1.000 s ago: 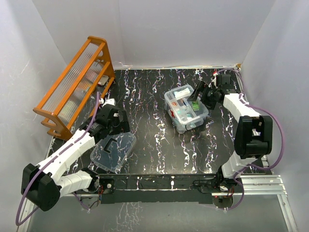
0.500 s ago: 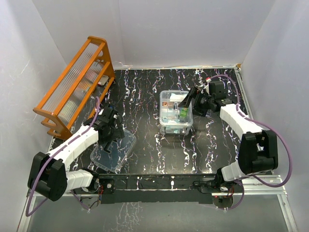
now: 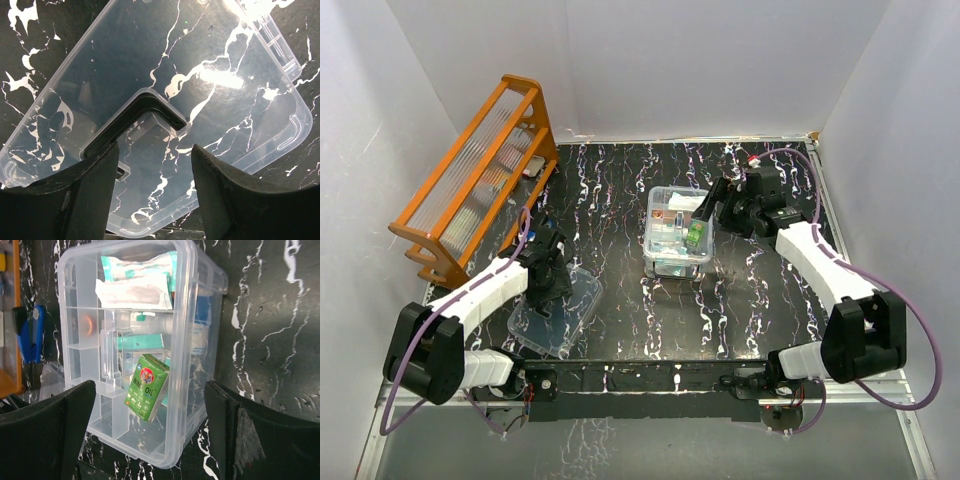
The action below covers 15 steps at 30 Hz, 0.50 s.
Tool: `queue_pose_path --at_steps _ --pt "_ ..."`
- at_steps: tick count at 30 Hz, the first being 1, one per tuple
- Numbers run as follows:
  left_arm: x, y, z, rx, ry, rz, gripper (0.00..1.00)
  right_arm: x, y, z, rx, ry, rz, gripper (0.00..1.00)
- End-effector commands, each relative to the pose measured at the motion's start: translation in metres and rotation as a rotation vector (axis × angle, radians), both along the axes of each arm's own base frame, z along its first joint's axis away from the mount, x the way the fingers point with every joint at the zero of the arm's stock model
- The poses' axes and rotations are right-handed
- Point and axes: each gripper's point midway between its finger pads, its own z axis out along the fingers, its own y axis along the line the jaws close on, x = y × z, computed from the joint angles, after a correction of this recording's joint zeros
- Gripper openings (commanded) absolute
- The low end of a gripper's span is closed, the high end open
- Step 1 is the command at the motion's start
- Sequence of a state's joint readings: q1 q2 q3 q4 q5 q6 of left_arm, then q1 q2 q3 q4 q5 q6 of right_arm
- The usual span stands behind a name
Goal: Organize the medicine kit
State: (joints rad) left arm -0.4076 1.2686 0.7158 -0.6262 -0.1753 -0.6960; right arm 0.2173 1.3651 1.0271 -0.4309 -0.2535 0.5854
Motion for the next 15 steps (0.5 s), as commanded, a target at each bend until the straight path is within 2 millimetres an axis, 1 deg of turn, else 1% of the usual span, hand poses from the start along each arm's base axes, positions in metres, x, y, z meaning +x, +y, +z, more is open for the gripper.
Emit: queue_pose_path --at_steps 1,5,9,15 --pt "-0.007 -0.013 -0.004 -0.075 0.049 -0.008 0.57 0.011 -0.012 0.043 -0.068 -0.123 -0.065 0.87" --pt "-0.008 -0.029 -0.004 -0.158 0.067 -0.002 0.59 0.003 -0.004 0.051 -0.109 -0.135 -0.046 0.86" --pt "-0.009 -0.056 0.005 -0.309 0.085 0.022 0.59 -0.005 0.01 0.061 -0.14 -0.155 -0.025 0.86" --pt "-0.003 -0.096 0.019 -0.557 0.085 0.092 0.6 -0.02 0.049 0.073 -0.136 -0.182 0.037 0.84"
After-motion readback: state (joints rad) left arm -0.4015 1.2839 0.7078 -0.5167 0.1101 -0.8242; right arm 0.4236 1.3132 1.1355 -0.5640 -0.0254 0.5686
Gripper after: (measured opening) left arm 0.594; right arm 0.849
